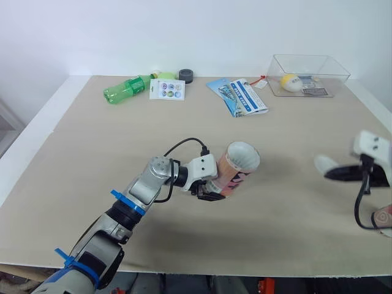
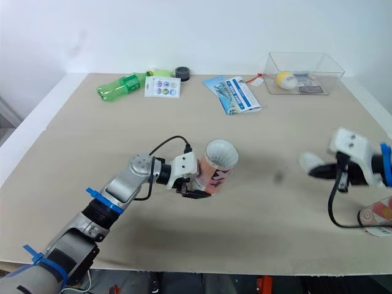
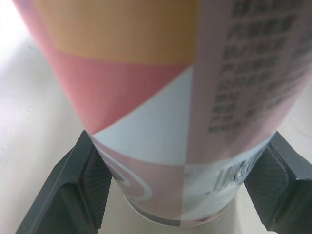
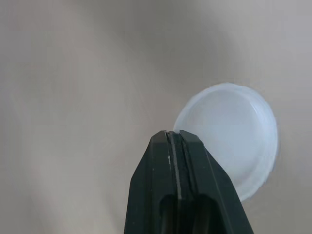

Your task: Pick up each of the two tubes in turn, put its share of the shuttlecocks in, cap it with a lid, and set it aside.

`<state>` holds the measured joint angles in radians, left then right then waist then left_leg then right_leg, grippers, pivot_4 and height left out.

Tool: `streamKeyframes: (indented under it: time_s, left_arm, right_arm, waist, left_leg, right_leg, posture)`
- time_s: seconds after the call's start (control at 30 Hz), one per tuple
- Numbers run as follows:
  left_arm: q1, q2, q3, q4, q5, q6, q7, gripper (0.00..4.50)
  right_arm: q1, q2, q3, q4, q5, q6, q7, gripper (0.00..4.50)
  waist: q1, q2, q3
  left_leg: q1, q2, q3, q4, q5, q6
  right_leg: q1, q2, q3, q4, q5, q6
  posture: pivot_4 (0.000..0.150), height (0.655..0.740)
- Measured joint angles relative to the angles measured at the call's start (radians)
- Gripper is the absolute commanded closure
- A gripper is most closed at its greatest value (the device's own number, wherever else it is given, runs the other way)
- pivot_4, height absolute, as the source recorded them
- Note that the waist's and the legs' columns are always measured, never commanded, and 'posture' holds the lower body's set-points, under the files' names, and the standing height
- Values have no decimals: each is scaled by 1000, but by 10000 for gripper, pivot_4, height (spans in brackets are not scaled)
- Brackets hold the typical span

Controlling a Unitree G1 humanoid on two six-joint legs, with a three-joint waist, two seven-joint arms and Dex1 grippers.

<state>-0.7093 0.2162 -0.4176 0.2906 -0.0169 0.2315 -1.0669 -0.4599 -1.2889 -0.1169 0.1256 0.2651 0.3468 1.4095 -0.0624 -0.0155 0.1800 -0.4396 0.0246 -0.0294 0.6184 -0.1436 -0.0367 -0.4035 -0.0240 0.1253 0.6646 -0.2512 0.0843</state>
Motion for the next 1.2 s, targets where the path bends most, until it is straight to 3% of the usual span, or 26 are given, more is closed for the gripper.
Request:
streamKeyframes:
  time_s: [0.13,0.27,0.4,0.6,1.2]
  left_arm:
    - [-8,-7,7,33,-5,-26,-3,10688]
    - [-35,-13,13,79,-12,-36,-22,10688]
    - [-49,-15,15,96,-14,-35,-44,10688]
    - [-54,-19,16,99,-14,-32,-55,10688]
    - [-12,-60,48,98,-43,-26,6,10688]
  right_arm:
    - [-165,-1,41,-104,52,48,61,44339]
    - [-429,31,139,-197,135,131,145,44339]
    - [-531,58,247,-234,207,130,158,44339]
    - [-593,73,391,-256,297,100,160,44339]
    - [-802,134,784,-83,265,-134,164,44339]
  waist:
    - [0,1,1]
    - [-1,2,1]
    - [-1,0,2]
    - [5,0,2]
    - [11,0,2]
  left_leg:
    - [-2,0,1,-1,-1,-1]
    - [-2,0,0,-1,-1,-2]
    - [-3,1,0,-1,-3,-4]
    - [-3,1,-1,-1,-5,-6]
    - [-4,2,-1,-1,-5,-6]
  right_leg:
    - [-2,0,0,0,-1,1]
    - [-2,0,-1,0,-2,-1]
    - [-2,0,-1,0,-3,-1]
    - [-3,0,-1,0,-3,3]
    - [-4,0,-2,0,-3,2]
  posture:
    - [1500,7400]
    - [1500,7400]
    - [1500,7400]
    - [1500,7400]
    - [1500,7400]
